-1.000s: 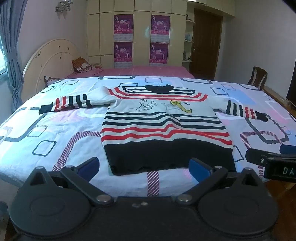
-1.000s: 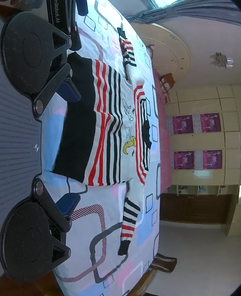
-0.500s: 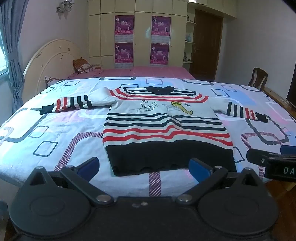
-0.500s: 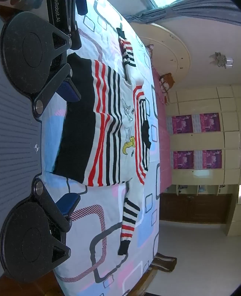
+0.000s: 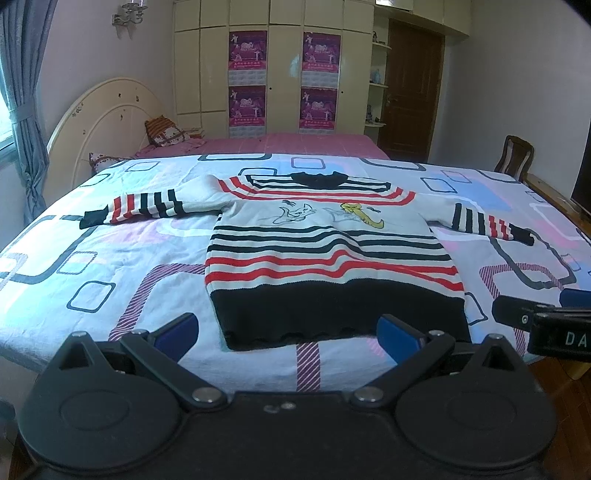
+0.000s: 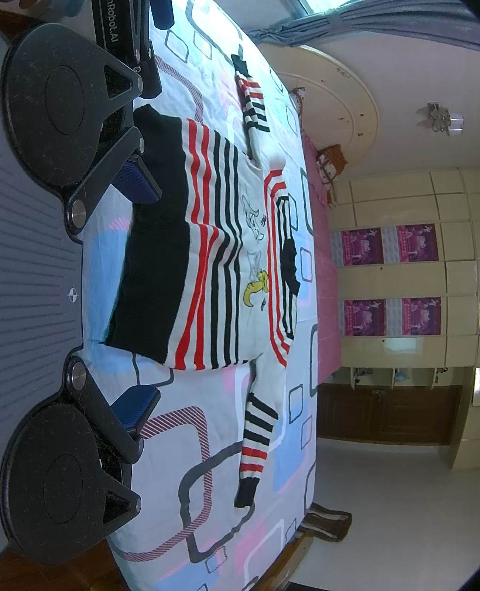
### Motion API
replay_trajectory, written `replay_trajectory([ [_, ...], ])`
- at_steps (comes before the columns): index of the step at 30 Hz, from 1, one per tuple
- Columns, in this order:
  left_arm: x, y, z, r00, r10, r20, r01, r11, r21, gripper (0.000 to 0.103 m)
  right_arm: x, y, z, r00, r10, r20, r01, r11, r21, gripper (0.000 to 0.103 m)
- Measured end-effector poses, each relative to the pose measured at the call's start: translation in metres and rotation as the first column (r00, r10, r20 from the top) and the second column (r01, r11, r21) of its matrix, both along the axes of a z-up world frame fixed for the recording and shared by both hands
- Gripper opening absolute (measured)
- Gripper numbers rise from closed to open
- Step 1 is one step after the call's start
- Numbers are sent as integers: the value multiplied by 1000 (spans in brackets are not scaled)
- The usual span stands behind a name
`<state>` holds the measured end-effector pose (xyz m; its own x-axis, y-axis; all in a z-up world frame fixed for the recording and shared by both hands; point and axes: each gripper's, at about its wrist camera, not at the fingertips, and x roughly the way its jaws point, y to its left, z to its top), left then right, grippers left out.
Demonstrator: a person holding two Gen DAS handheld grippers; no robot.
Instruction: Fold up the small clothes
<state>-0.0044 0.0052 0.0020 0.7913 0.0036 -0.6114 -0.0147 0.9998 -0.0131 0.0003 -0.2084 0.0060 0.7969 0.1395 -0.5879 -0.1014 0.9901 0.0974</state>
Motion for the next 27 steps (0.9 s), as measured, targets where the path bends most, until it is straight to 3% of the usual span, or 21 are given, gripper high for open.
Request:
replay_trajectory([
  [27,-3,2,1,1000,0,-1,0,1000,1,103,1,-1,1,1000,3,1,-3,1000,0,103],
])
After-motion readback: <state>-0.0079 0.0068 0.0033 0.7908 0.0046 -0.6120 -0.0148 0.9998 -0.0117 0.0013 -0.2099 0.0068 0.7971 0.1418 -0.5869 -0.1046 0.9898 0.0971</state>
